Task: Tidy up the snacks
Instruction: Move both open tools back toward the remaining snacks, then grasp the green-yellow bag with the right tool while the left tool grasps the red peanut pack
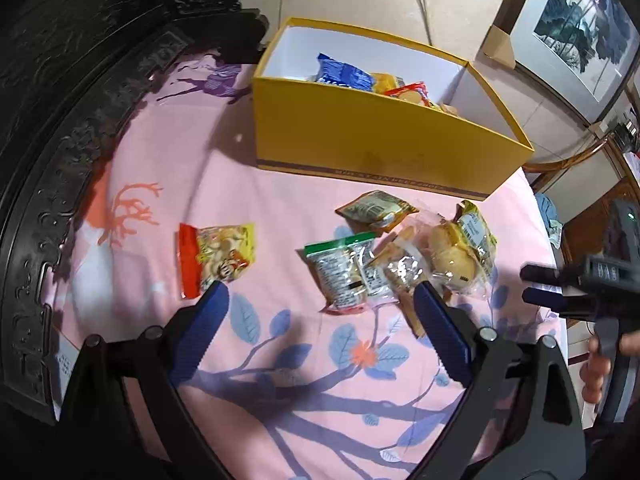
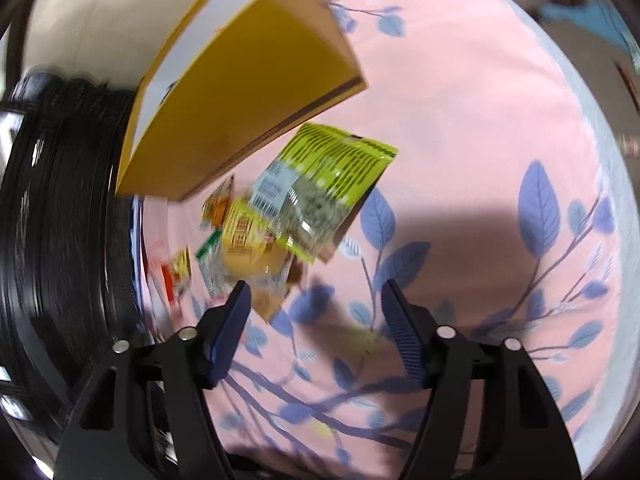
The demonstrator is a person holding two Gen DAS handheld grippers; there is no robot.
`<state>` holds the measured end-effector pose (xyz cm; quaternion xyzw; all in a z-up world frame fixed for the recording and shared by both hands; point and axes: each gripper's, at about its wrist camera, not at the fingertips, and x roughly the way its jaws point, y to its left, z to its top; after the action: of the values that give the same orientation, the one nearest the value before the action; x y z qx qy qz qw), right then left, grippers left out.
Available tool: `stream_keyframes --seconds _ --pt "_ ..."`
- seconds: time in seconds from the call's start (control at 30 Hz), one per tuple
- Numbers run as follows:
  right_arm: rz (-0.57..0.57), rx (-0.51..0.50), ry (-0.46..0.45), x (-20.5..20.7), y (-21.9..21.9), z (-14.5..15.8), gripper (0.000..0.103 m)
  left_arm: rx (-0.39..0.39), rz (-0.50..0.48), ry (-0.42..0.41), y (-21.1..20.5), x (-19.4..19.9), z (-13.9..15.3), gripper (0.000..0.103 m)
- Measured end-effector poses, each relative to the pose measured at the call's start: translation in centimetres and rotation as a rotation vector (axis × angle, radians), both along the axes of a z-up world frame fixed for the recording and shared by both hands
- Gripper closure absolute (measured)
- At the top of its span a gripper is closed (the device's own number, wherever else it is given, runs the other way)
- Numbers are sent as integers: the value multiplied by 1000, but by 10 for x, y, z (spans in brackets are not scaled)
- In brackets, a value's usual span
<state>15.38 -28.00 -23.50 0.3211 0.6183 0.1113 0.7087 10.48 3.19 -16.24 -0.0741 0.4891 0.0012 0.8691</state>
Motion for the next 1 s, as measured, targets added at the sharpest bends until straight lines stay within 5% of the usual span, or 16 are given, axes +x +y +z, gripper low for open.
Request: stream_keyframes --seconds 0.2,0.57,0.77,1.0 --pt "-262 65 103 25 -4 -13 10 -12 -7 -29 0 -2 6 8" --pt "-270 -68 239 69 41 -29 10 -21 19 -40 14 -3 8 8" --pt "-237 -85 200 69 47 -31 34 -14 79 -29 34 -6 3 8" --pt "-228 -11 157 34 21 -33 41 7 176 15 65 -7 -10 8"
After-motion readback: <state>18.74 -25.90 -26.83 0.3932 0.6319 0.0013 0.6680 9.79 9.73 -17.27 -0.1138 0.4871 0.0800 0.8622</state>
